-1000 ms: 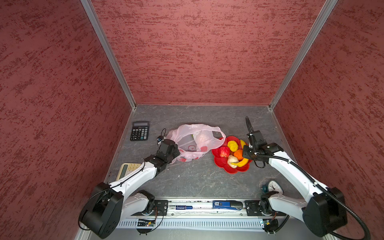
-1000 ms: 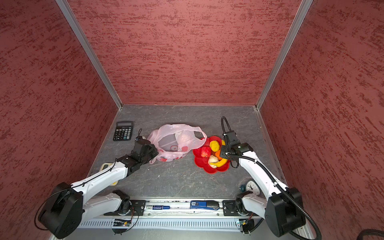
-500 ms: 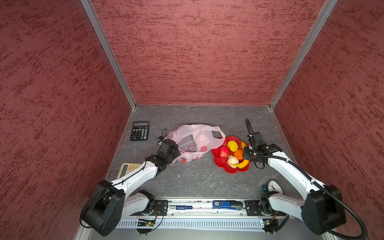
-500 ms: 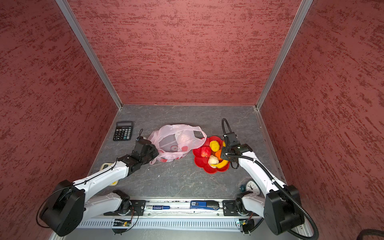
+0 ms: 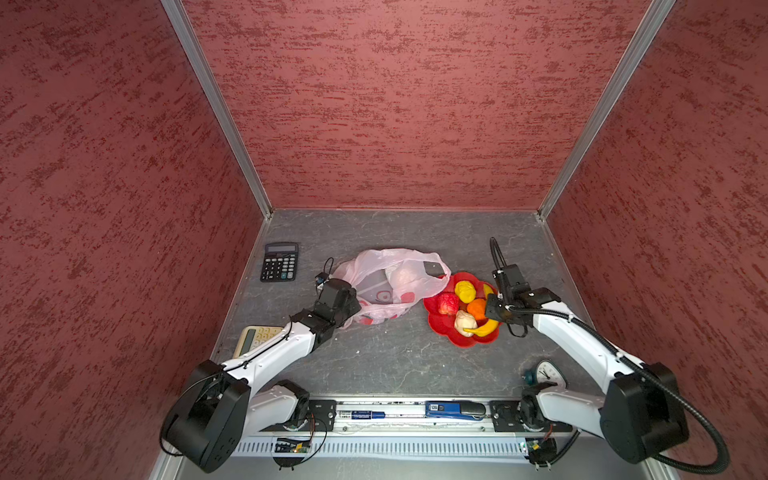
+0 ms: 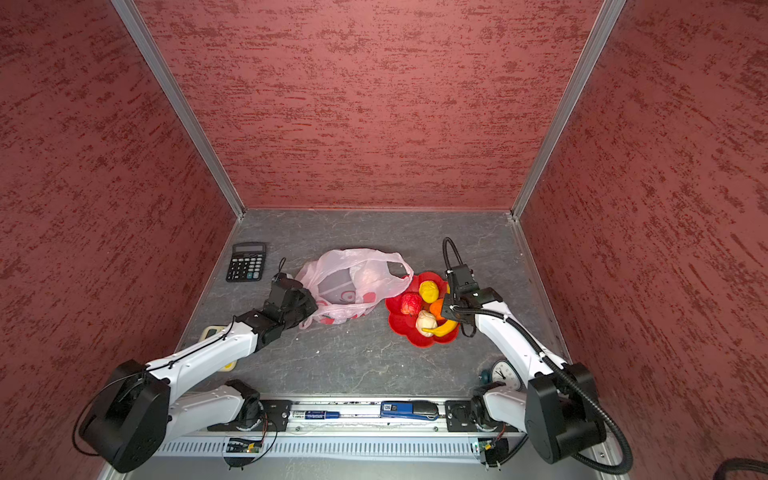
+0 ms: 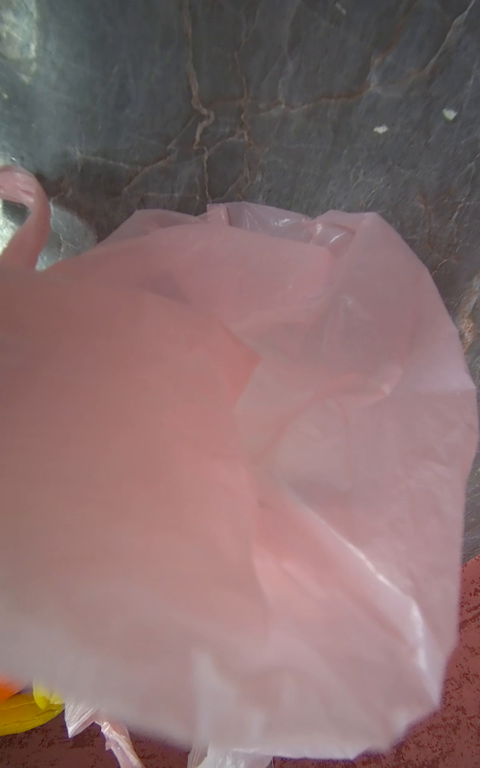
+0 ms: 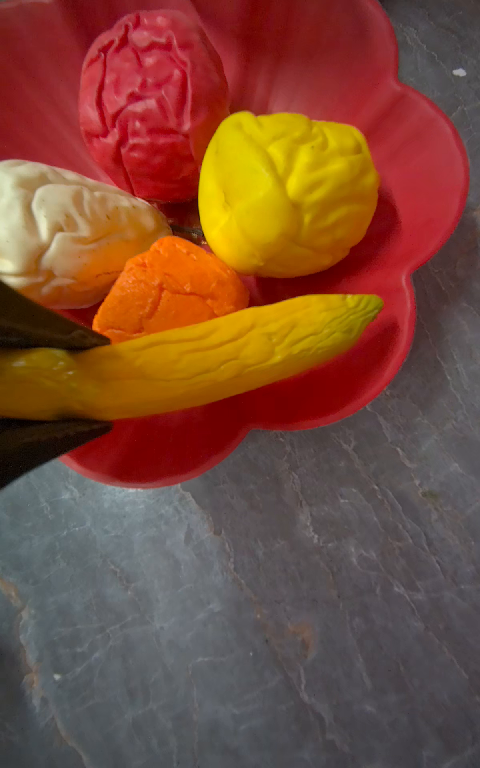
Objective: Take the fake fruits out of the plastic bag
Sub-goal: 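Lower the yellow banana onto the red plate and open the right gripper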
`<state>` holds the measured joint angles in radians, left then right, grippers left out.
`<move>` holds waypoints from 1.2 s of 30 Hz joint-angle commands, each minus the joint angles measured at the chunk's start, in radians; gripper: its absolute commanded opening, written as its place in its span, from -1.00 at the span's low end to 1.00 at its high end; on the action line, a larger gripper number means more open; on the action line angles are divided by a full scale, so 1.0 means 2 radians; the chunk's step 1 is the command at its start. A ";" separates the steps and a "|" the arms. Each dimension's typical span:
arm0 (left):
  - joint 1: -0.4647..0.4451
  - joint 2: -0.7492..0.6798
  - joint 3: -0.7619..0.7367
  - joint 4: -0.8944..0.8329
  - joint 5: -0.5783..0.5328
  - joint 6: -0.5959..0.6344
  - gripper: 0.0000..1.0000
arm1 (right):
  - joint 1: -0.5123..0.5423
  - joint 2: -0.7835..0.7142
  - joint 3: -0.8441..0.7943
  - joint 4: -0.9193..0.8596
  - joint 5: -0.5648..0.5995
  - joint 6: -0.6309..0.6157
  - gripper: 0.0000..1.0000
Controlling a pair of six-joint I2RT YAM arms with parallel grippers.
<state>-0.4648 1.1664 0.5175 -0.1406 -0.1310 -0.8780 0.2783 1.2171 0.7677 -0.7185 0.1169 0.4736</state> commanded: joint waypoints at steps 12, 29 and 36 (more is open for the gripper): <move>0.003 0.005 -0.003 0.008 0.007 0.005 -0.97 | -0.003 0.006 -0.013 0.022 0.013 -0.004 -0.50; 0.003 0.006 -0.003 0.008 0.006 0.005 -0.97 | -0.003 0.010 -0.014 0.023 0.015 -0.003 -0.36; 0.003 0.006 -0.003 0.009 0.006 0.005 -0.97 | -0.003 0.010 -0.013 0.021 0.017 -0.002 -0.31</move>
<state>-0.4644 1.1732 0.5175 -0.1394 -0.1135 -0.8780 0.2775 1.2366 0.7467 -0.6956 0.1207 0.4664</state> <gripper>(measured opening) 0.048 0.346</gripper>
